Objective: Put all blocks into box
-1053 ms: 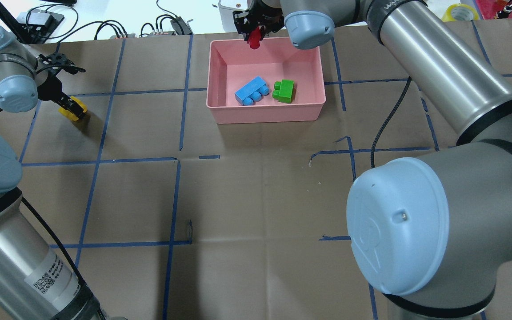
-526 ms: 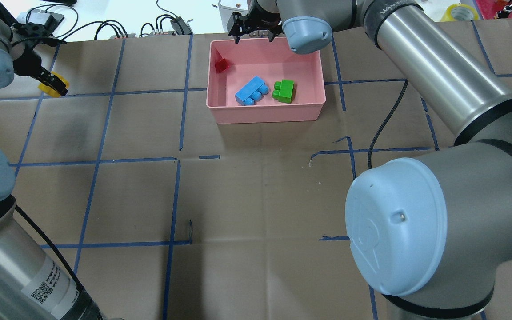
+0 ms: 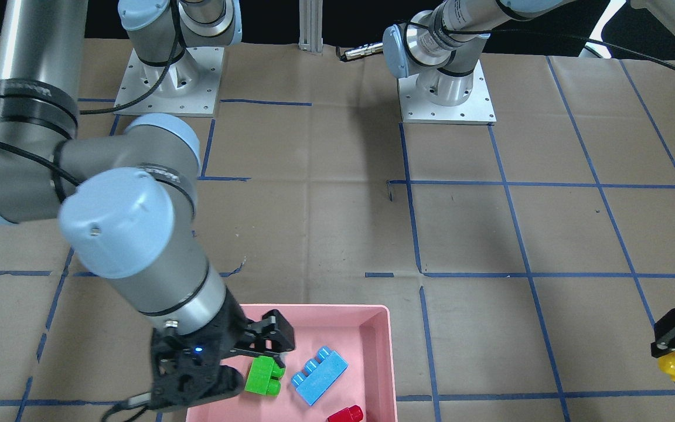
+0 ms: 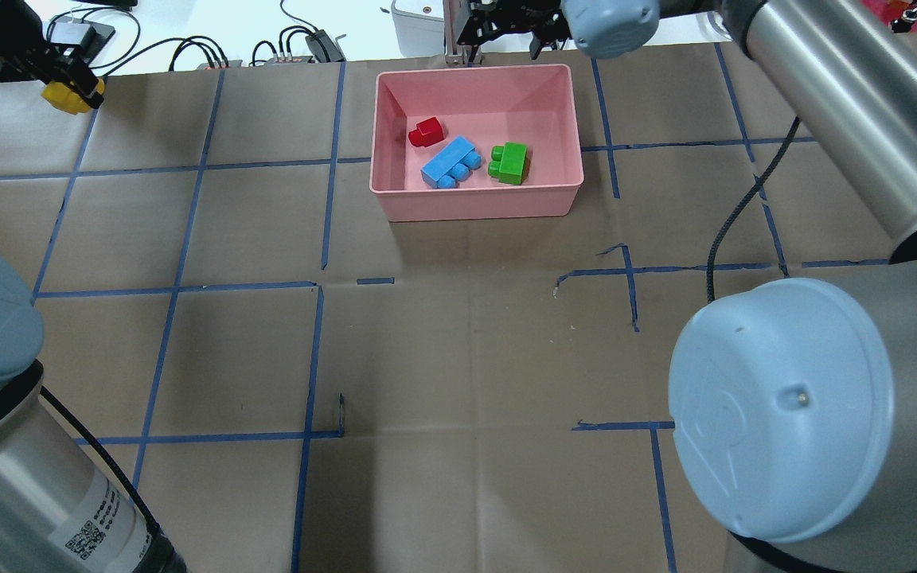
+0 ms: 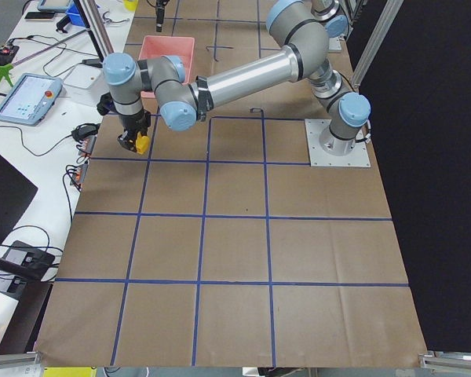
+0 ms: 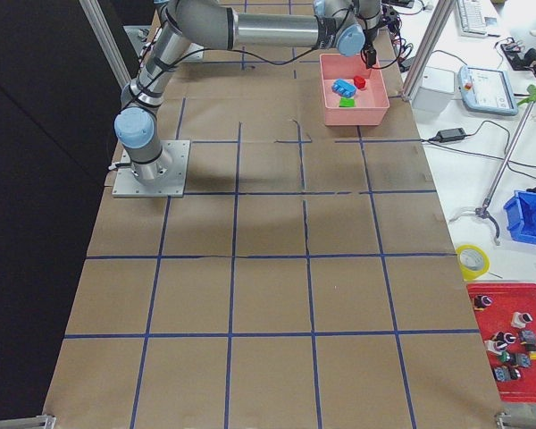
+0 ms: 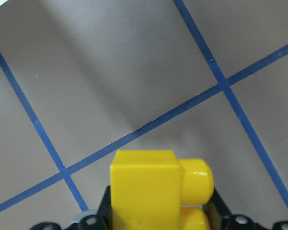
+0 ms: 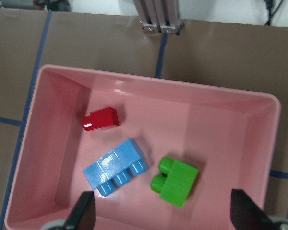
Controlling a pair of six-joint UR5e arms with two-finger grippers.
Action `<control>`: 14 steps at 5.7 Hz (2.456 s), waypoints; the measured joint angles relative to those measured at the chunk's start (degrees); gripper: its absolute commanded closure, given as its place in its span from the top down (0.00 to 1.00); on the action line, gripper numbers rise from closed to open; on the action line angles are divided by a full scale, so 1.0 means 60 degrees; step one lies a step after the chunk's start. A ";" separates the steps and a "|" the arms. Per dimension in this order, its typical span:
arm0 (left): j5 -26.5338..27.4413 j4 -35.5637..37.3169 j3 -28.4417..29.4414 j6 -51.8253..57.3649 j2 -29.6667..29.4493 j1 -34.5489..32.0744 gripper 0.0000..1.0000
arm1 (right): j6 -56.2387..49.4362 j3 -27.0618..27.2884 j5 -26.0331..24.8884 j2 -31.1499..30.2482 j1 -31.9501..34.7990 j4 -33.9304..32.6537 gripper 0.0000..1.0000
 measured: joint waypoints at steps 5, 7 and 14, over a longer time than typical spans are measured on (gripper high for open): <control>-0.0897 -0.0416 0.1045 -0.8413 -0.0705 -0.3927 0.17 | -0.0946 0.5538 -0.0765 -0.5551 -0.0687 0.0255 1.00; -0.0837 0.0302 0.1167 -0.9808 -0.1541 -0.4826 0.17 | -0.0782 0.6827 -0.2036 -0.6574 -0.0710 0.0470 1.00; -0.0769 -0.0593 0.0470 -0.9905 -0.0183 -0.4795 0.99 | -0.0077 0.6238 -0.2274 -0.6595 -0.0750 0.1045 1.00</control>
